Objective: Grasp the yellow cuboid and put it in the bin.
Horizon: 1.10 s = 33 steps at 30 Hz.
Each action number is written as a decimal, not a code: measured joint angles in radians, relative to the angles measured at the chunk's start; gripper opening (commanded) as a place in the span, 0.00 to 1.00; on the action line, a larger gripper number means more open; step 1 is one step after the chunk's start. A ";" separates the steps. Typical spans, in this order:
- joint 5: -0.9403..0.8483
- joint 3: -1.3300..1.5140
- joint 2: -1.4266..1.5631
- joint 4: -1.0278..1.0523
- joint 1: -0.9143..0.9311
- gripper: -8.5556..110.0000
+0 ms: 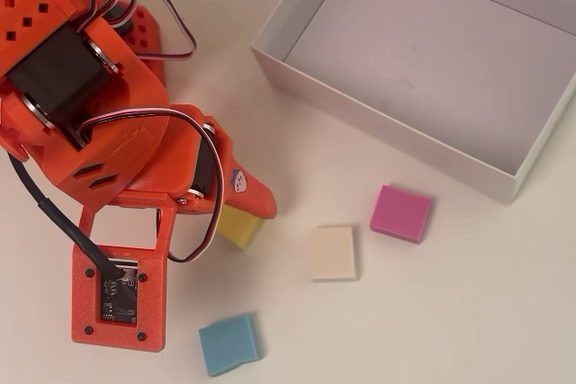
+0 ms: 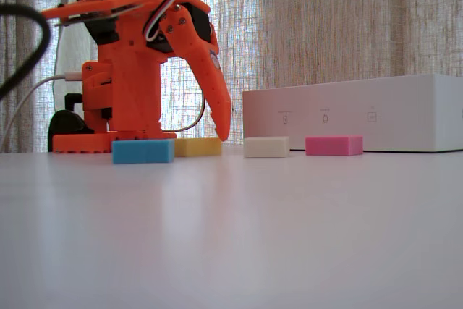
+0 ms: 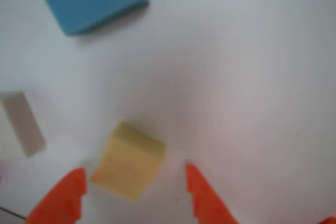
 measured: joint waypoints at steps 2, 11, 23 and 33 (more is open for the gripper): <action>0.000 0.017 0.000 -0.015 -0.002 0.25; 0.000 0.028 0.002 -0.057 -0.002 0.14; 0.000 0.029 0.012 -0.075 -0.006 0.00; 0.014 0.005 0.054 -0.193 0.002 0.00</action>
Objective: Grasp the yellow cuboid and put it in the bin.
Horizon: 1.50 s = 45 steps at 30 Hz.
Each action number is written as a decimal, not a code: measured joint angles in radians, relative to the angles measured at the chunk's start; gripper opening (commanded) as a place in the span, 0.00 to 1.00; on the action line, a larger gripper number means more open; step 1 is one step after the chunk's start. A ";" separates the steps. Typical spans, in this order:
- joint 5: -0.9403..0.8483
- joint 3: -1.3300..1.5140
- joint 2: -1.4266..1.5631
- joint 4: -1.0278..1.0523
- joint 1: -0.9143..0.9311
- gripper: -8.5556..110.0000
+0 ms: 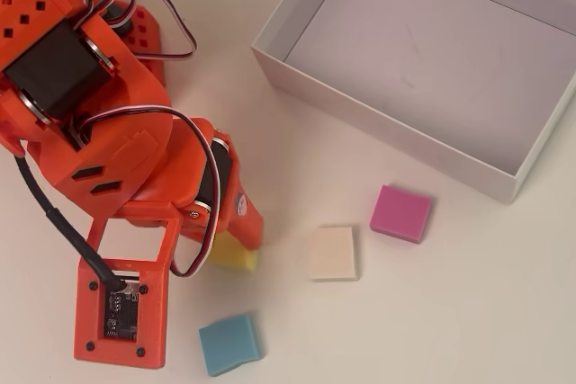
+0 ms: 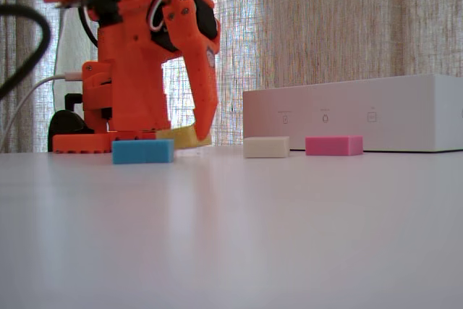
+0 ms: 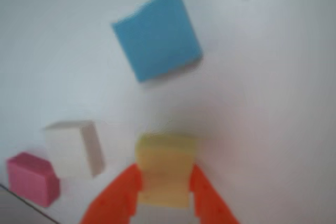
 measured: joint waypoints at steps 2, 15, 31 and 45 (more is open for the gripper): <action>0.011 -0.008 0.023 -0.035 -0.012 0.00; 0.301 -0.209 0.227 -0.167 -0.202 0.00; 0.364 -0.360 0.216 0.123 -0.758 0.00; 0.357 -0.250 -0.023 0.055 -0.834 0.07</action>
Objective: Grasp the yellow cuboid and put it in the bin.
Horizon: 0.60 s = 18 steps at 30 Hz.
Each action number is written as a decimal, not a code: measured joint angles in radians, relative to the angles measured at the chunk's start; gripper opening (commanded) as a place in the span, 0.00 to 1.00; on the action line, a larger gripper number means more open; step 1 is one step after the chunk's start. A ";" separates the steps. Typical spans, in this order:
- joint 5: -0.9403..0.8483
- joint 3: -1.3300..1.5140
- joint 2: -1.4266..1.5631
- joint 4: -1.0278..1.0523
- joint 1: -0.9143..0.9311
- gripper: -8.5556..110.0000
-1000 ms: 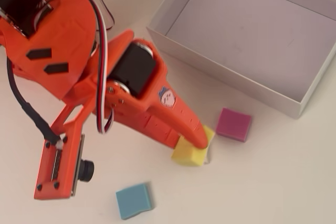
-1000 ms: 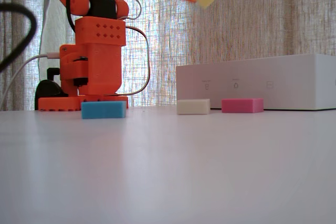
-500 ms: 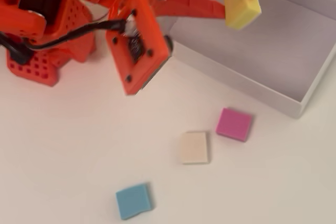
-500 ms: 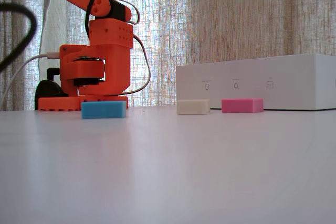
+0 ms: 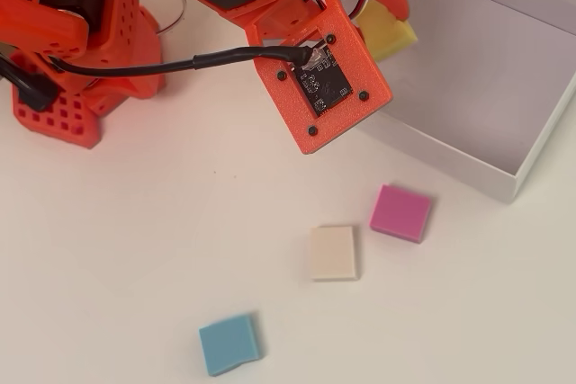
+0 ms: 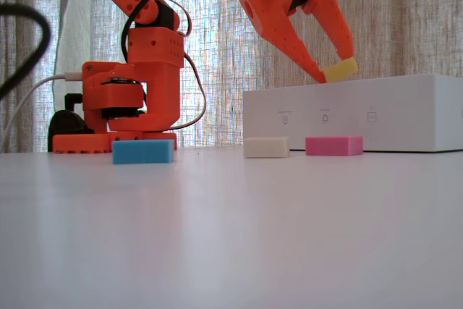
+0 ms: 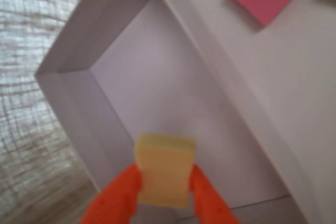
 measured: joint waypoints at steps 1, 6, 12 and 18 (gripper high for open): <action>0.000 0.012 -0.006 -0.011 0.002 0.14; 0.014 0.063 -0.008 -0.055 0.011 0.49; 0.018 0.069 0.003 -0.137 0.011 0.51; 0.025 0.069 0.081 -0.258 0.081 0.45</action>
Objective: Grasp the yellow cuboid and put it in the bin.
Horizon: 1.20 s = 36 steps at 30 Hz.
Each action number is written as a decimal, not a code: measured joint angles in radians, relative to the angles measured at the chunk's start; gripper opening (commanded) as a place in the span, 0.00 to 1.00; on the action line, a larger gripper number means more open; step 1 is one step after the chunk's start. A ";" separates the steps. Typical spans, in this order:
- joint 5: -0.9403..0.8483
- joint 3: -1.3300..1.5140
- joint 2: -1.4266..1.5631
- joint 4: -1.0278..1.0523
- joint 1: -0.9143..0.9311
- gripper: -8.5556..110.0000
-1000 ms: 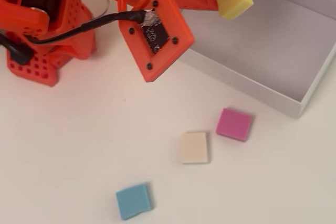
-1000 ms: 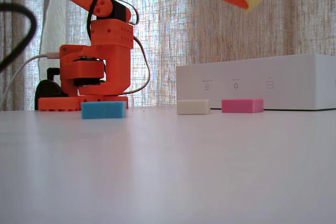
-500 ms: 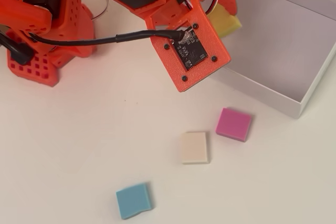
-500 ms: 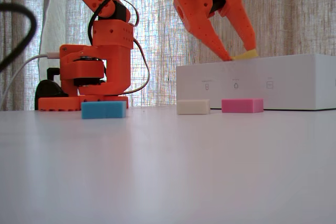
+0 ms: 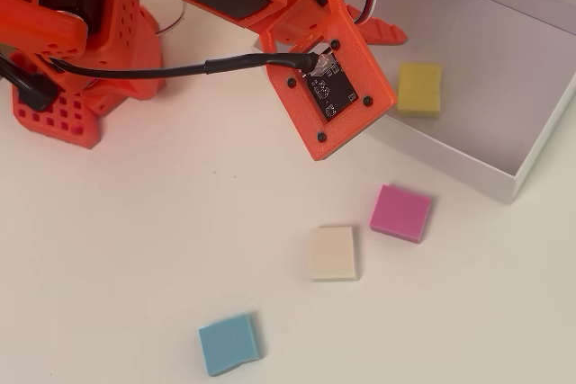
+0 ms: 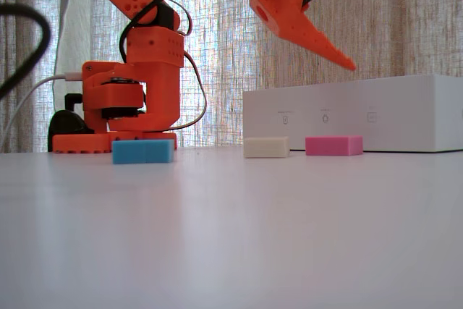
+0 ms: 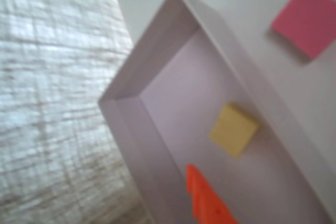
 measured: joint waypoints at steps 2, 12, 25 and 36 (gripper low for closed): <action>0.000 0.000 0.034 -0.067 0.074 0.44; 0.104 -0.023 0.192 -0.133 0.566 0.42; 0.138 0.250 0.541 0.268 0.793 0.37; 0.095 0.397 0.684 0.433 0.836 0.25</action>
